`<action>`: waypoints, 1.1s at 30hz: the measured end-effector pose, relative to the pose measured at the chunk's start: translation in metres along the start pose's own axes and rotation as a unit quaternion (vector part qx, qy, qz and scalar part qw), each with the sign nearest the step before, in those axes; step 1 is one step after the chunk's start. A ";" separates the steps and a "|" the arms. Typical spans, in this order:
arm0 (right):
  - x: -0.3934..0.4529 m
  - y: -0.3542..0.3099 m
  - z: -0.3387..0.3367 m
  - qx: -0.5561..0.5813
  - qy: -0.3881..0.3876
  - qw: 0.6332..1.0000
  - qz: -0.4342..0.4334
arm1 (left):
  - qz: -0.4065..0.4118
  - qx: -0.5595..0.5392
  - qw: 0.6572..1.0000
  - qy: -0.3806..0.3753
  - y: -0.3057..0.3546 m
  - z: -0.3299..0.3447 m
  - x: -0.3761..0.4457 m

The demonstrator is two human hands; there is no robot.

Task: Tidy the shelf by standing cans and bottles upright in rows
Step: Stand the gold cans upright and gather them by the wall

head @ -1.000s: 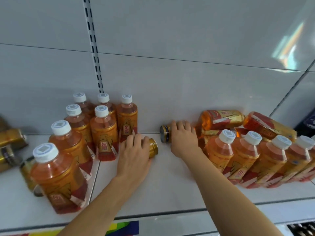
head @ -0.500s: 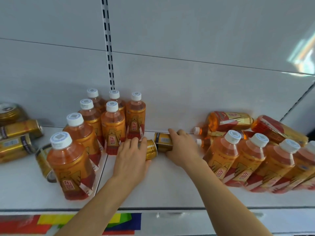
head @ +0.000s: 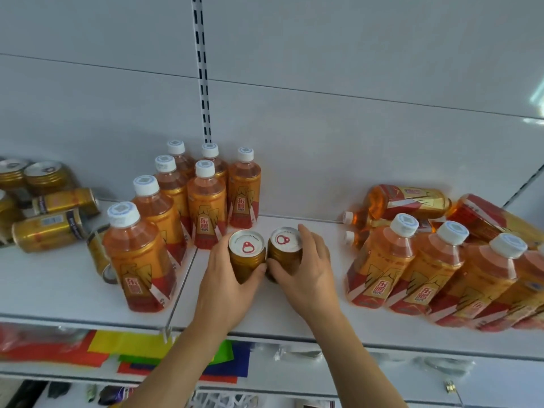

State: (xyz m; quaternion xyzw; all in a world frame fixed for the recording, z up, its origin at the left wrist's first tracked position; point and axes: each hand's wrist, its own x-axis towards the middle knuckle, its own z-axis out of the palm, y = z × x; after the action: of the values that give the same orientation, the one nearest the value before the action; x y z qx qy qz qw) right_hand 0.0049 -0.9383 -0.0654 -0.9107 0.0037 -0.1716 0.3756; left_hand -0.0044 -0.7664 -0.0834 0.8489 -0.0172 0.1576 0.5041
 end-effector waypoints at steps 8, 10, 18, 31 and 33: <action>-0.032 -0.004 -0.005 0.062 0.009 0.998 0.009 | 0.004 -0.007 1.000 -0.016 0.007 -0.014 -0.033; -0.054 -0.008 -0.009 0.085 0.018 0.996 0.024 | 0.009 -0.032 0.999 0.001 0.013 -0.024 -0.053; -0.121 -0.077 -0.004 0.079 0.037 0.995 -0.051 | 0.054 -0.128 0.989 0.057 0.016 -0.108 -0.111; -0.154 -0.268 0.142 0.081 -0.044 0.988 -0.126 | 0.027 -0.002 0.994 0.106 -0.084 -0.336 -0.113; -0.140 -0.288 0.162 0.055 -0.060 0.987 -0.141 | 0.034 0.047 0.993 0.107 -0.095 -0.357 -0.095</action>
State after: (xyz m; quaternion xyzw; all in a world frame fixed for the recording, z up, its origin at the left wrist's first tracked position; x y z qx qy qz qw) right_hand -0.1114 -0.6025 -0.0182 -0.8886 -0.1573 -0.1678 0.3969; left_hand -0.1664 -0.4242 -0.0333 0.8489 0.0152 0.2648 0.4573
